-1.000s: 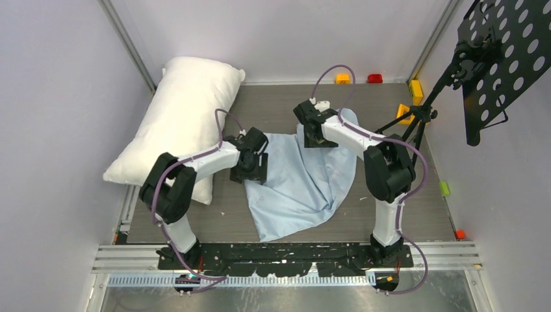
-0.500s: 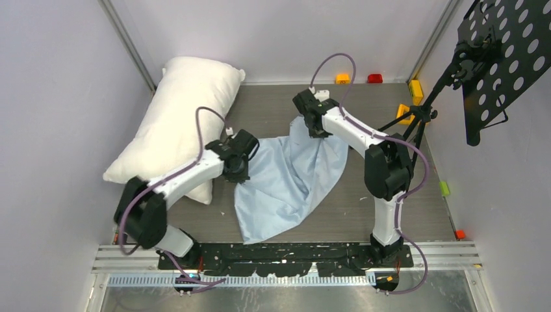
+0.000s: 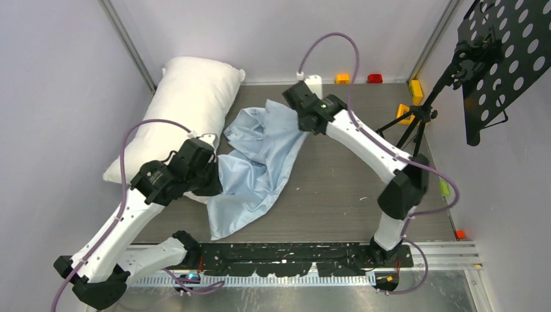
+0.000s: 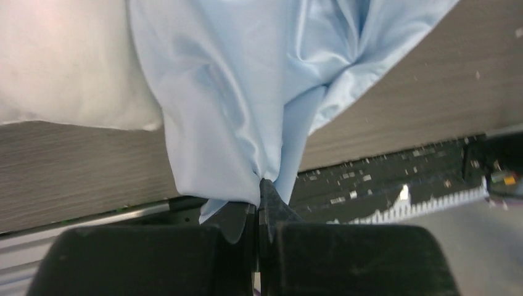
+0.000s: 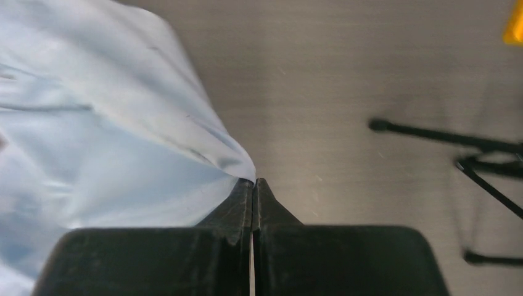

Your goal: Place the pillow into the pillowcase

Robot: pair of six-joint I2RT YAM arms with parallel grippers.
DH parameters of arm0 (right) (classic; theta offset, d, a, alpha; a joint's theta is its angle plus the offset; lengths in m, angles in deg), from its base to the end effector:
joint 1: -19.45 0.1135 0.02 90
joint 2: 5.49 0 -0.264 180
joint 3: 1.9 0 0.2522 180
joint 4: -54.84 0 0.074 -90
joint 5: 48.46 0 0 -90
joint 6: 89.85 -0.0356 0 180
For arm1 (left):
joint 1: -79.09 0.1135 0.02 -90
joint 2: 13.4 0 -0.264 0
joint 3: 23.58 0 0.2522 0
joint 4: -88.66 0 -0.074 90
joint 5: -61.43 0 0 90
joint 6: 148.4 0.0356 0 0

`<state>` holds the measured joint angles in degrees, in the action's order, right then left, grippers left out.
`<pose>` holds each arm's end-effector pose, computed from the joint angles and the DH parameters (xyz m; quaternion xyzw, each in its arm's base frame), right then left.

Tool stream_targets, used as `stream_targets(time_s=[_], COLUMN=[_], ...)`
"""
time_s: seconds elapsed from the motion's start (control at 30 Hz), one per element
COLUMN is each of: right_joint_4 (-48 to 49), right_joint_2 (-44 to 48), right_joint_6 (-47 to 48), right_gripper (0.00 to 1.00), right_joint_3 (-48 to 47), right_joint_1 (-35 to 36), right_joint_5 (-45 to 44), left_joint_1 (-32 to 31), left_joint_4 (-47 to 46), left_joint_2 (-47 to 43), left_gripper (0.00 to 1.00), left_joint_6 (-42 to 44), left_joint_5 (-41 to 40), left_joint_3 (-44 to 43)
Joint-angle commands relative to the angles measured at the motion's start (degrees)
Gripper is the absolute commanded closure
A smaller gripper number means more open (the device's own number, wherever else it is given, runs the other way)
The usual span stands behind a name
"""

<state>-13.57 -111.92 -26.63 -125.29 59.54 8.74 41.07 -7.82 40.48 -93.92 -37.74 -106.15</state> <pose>0.3189 0.2433 0.3590 -0.0124 0.9102 -0.0479 0.4111 0.1205 -0.0870 0.3586 -0.0034 0.9505 -0.1192 0.2869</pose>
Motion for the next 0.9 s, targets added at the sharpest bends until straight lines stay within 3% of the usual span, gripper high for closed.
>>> stream_targets(time_s=[0.0, 0.1, 0.2, 0.23, 0.37, 0.43, 0.6, 0.87], right_joint_4=[-3.2, -1.3, -1.4, -1.6, -2.1, -1.8, 2.3, 10.3], right_joint_2=[12.3, 16.4, 17.0, 17.2, 19.7, 19.6, 11.2, -5.2], right_joint_6=[-4.7, -8.0, -9.5, -9.8, -9.1, -7.3, 0.6, 8.6], right_gripper=[1.0, 0.99, 0.87, 0.82, 0.46, 0.36, 0.25, 0.22], right_joint_3=[20.6, 33.8, 38.8, 39.1, 36.0, 32.6, 22.8, 9.9], right_joint_1=[-5.5, -9.4, -9.6, -9.6, -8.3, -5.8, 3.0, 9.2], right_joint_5=[-4.9, -2.7, -1.9, -1.6, -3.2, -4.1, -2.0, 13.0], left_joint_1=[-2.2, -6.3, -11.3, -12.9, -17.2, -18.4, -18.9, -18.9], left_joint_4=[2.2, 1.0, -0.5, -1.0, -2.8, -3.6, -2.2, 0.9], left_joint_2=[-0.8, 0.6, 2.7, 3.2, 4.9, 5.3, 5.5, 4.9], left_gripper=[1.0, 1.0, 1.0, 1.0, 1.0, 1.0, 1.0, 1.0], left_joint_6=[1.7, 1.5, 0.4, -0.1, -2.3, -3.6, -6.7, -13.4], left_joint_5=[14.6, 18.0, 18.7, 19.1, 20.2, 21.1, 17.4, 9.6], left_joint_3=[0.0, 2.6, 5.4, 6.3, 10.5, 12.9, 15.8, 16.6])
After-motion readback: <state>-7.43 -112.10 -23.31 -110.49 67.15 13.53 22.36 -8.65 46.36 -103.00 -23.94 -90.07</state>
